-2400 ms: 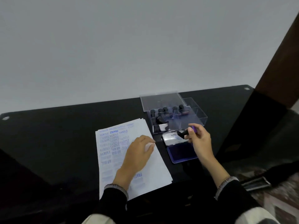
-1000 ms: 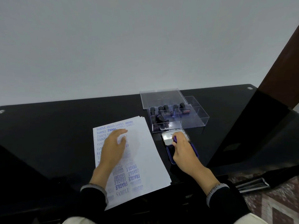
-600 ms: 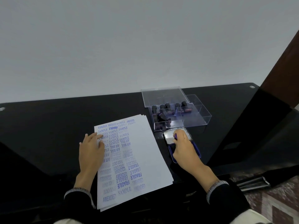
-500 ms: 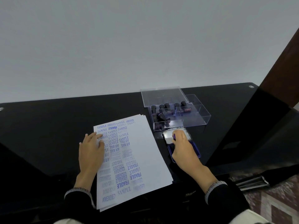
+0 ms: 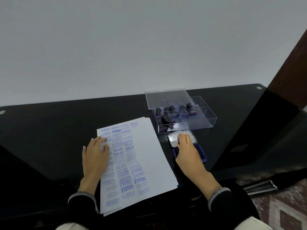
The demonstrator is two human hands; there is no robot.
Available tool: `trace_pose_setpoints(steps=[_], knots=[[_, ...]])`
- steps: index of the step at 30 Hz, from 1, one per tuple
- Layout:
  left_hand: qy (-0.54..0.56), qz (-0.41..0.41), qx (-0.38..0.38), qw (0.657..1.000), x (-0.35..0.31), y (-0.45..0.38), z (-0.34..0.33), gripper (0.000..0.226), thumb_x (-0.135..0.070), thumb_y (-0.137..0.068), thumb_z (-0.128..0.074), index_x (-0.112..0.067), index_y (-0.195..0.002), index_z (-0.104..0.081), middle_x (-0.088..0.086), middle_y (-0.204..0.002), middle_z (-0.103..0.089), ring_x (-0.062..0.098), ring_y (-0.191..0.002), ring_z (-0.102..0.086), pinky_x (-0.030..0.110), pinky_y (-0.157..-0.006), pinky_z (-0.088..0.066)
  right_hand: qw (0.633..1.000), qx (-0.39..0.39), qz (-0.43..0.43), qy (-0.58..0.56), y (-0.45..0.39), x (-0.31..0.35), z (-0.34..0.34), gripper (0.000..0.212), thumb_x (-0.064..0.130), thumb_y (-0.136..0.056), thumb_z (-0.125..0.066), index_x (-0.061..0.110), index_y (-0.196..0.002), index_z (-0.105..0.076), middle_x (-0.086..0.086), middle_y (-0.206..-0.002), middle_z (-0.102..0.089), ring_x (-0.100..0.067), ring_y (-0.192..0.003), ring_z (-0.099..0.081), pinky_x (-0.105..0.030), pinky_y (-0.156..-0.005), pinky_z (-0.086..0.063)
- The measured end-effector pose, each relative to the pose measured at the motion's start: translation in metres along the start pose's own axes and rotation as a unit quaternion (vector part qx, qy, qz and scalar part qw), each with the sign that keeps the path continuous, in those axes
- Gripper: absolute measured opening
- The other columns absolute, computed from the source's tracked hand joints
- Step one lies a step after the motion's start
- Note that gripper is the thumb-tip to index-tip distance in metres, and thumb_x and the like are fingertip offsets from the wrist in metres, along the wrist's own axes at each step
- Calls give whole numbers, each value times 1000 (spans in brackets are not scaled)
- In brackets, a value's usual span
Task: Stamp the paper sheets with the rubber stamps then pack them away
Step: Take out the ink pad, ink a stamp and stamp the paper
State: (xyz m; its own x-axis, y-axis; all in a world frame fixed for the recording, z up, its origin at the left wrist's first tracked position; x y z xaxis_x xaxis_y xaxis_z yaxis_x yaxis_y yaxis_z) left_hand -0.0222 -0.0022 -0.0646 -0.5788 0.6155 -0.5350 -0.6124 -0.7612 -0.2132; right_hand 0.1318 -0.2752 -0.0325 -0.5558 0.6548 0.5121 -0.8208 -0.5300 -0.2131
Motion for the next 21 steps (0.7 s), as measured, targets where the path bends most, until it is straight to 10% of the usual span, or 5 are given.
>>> trace_pose_setpoints(steps=[21], knots=[[-46, -18, 6, 999, 0, 3, -4, 33, -26, -100, -40, -18, -130, -51, 1, -143, -48, 21, -142, -30, 48, -119, -13, 1000, -21, -18, 0, 3, 0, -2, 38, -11, -78, -60, 14, -98, -39, -4, -106, -41, -21, -85, -54, -25, -63, -49]])
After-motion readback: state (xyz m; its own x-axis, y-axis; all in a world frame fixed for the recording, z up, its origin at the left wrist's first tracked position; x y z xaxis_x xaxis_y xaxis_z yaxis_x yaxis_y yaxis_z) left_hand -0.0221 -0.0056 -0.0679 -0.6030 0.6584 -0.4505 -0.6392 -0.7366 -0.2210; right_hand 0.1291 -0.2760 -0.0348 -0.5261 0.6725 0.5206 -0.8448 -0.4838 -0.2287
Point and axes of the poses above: each hand's wrist, its own y-axis away from the middle knuckle, its own z-axis out of the back of the hand, x = y × z, the point moved 4 cm from there along -y, towards the middle knuckle
